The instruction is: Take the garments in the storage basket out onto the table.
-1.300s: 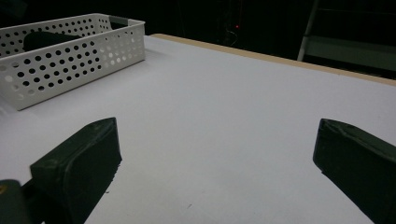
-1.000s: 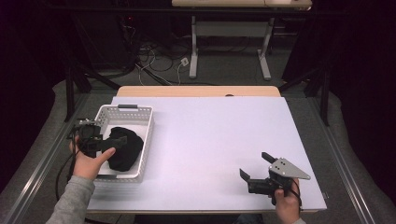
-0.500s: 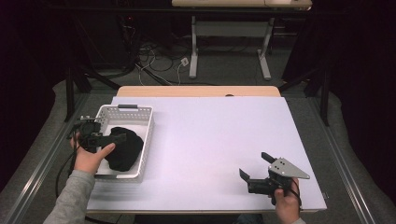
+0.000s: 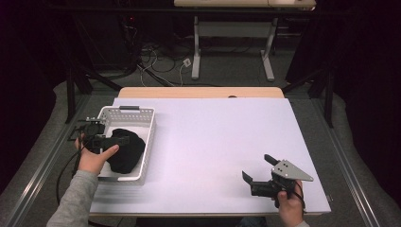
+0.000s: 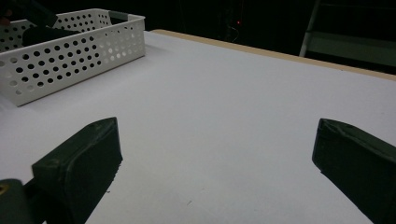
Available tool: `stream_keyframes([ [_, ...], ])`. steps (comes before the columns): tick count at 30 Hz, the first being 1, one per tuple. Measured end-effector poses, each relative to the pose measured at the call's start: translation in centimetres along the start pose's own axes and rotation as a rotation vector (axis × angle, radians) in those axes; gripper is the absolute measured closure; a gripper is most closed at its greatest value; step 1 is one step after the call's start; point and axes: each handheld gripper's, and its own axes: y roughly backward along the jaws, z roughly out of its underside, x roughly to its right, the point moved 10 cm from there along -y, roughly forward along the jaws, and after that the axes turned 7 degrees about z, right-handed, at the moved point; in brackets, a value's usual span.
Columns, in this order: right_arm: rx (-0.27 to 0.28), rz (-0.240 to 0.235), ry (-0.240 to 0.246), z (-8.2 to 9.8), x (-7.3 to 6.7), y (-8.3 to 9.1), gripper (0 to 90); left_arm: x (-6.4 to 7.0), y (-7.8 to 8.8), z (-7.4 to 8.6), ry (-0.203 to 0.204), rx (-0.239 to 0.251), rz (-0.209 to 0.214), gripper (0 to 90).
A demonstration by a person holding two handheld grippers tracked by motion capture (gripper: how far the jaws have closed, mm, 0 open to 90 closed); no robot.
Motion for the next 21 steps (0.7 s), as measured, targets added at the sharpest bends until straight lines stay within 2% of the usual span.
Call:
stream_keyframes([
  [11,-0.005,0.000,-0.005,0.1,0.0,0.0,1.4,-0.7,-1.2,0.4,0.017,-0.036,-0.017,0.5],
  [21,-0.011,0.000,0.002,0.2,0.0,-0.1,1.6,-0.9,-1.7,0.6,0.028,-0.055,-0.013,0.5],
])
